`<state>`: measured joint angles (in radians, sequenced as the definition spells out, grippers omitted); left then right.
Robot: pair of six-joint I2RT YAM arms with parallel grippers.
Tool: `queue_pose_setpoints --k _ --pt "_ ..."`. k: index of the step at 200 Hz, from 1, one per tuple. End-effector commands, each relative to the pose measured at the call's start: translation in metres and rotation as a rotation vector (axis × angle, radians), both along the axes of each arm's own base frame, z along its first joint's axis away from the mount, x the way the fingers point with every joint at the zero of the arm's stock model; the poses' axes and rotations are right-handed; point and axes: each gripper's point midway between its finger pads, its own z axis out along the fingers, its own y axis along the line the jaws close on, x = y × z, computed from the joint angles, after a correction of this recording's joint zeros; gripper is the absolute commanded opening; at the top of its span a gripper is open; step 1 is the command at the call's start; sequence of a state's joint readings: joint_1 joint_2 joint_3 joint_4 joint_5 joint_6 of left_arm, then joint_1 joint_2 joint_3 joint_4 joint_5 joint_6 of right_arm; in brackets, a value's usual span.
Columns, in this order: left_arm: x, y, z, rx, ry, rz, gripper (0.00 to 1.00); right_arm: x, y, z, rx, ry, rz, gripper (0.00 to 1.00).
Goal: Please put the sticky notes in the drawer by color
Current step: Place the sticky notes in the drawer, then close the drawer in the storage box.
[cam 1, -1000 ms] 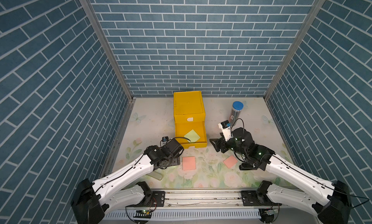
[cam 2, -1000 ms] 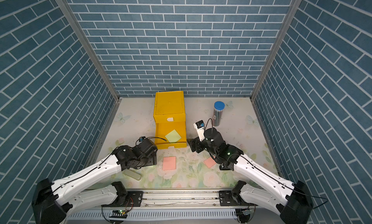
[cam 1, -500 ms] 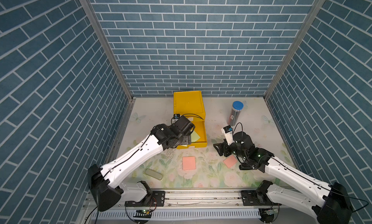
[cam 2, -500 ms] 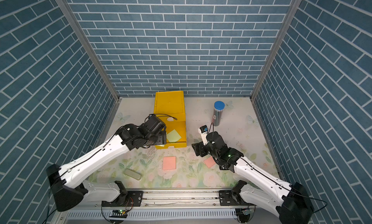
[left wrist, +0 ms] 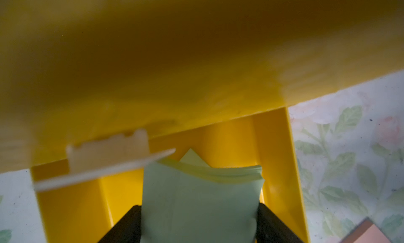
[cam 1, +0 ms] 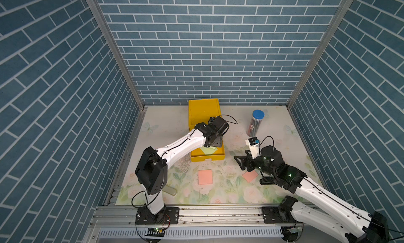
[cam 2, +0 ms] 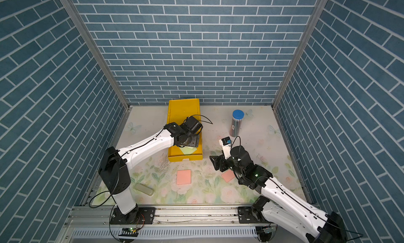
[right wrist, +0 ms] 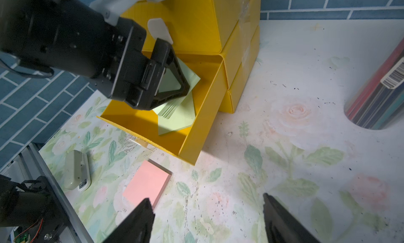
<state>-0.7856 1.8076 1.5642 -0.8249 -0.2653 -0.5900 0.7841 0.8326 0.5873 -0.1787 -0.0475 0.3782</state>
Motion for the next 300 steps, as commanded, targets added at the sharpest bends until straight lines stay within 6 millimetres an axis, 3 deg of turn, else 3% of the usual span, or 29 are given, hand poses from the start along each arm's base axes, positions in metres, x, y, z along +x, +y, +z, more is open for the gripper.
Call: queue_pose_setpoints --k 1,28,64,83,112,140,166,191,208,224,269,300 --pt "0.008 -0.005 -0.007 0.001 -0.013 -0.011 0.84 -0.003 0.000 -0.006 0.020 0.033 -0.002 0.80" --pt "0.005 -0.002 -0.021 0.021 0.008 -0.014 0.90 -0.002 0.001 -0.009 0.020 0.037 -0.002 0.80" --pt "0.006 -0.006 -0.018 0.003 0.005 -0.029 0.94 0.002 0.006 -0.007 0.022 0.041 -0.003 0.80" --pt "0.007 -0.013 -0.005 -0.043 -0.014 -0.043 0.93 0.000 0.011 -0.006 0.033 0.053 0.024 0.80" --pt "0.002 -0.030 0.039 -0.184 -0.055 -0.107 0.92 -0.010 0.028 -0.002 0.084 0.056 0.125 0.76" --pt "0.003 -0.045 0.116 -0.444 -0.174 -0.199 0.92 -0.029 0.056 -0.007 0.109 0.080 0.246 0.73" --pt "0.027 -0.022 0.167 -0.510 -0.323 -0.195 0.94 -0.049 0.094 -0.009 0.069 0.063 0.359 0.73" --pt "0.062 0.022 0.187 -0.508 -0.375 -0.095 0.95 -0.057 0.121 -0.016 0.095 0.087 0.430 0.71" --pt "0.086 0.053 0.182 -0.488 -0.384 -0.014 0.95 -0.058 0.136 -0.025 0.075 0.098 0.471 0.69" --pt "0.098 0.069 0.172 -0.461 -0.390 0.047 0.94 -0.052 0.143 -0.033 0.036 0.091 0.463 0.69" --pt "0.114 0.126 0.116 -0.275 -0.347 0.221 0.94 -0.026 0.157 -0.044 -0.086 0.020 0.436 0.70" --pt "0.115 0.127 0.092 -0.306 -0.309 0.212 0.91 -0.007 0.155 -0.054 -0.141 -0.018 0.441 0.71"
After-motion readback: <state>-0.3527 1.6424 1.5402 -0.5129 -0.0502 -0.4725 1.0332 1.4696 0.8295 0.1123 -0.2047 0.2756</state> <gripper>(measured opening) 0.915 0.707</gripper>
